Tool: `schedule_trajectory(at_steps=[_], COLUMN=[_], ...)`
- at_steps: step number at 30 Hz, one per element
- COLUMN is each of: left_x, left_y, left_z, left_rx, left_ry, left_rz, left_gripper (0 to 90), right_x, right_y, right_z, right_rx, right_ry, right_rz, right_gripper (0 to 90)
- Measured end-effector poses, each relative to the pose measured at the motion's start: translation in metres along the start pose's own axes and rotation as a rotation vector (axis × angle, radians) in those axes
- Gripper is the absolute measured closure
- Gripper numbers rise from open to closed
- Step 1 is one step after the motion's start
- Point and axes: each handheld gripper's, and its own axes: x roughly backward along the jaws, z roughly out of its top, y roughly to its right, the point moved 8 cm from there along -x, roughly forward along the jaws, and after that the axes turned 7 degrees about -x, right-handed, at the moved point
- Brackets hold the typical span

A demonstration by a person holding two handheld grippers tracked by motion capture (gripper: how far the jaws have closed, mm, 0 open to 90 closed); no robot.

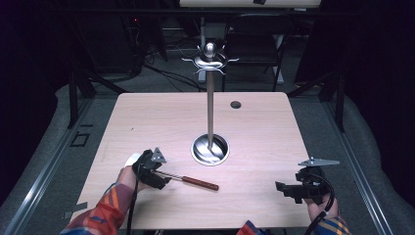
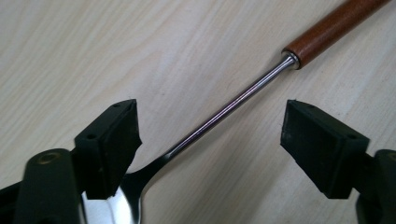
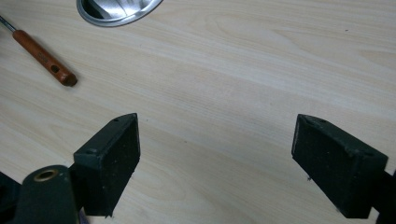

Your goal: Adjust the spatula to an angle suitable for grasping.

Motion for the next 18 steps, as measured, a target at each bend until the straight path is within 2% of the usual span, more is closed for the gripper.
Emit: schedule_trajectory(at_steps=[4,5,6,7,9,11,14,18], left_x=[-0.007,-0.011,-0.011,-0.015,-0.018,-0.02,-0.02,-0.02], left_y=[0.001,0.001,0.001,0.002,0.004,0.004,0.003,0.002], left_z=[0.001,0.002,0.002,0.002,0.0,-0.002,-0.003,-0.003], left_rx=[-0.023,-0.049,-0.049,-0.065,-0.077,-0.087,-0.079,-0.082], left_ry=[-0.012,-0.02,-0.02,-0.027,-0.046,-0.065,-0.063,-0.067], left_rz=[-0.03,-0.055,-0.055,-0.096,-0.118,-0.117,-0.116,-0.118], left_gripper=[27.3,35.8,38.5,43.0,47.5,50.5,56.6,57.9], right_x=[0.0,0.001,0.001,0.001,-0.001,-0.002,-0.003,-0.004], right_y=[0.001,0.003,0.004,0.005,0.004,0.002,0.002,0.004], right_z=[0.0,-0.001,-0.001,-0.001,-0.001,-0.001,-0.002,-0.003], right_rx=[0.03,0.022,0.018,0.014,0.016,0.027,0.03,0.027], right_ry=[-0.006,-0.007,-0.005,-0.007,-0.016,-0.02,-0.03,-0.037], right_rz=[-0.011,-0.009,-0.011,-0.009,-0.005,-0.002,-0.004,-0.003], right_gripper=[14.9,14.9,14.8,14.8,14.8,14.8,14.9,14.9])
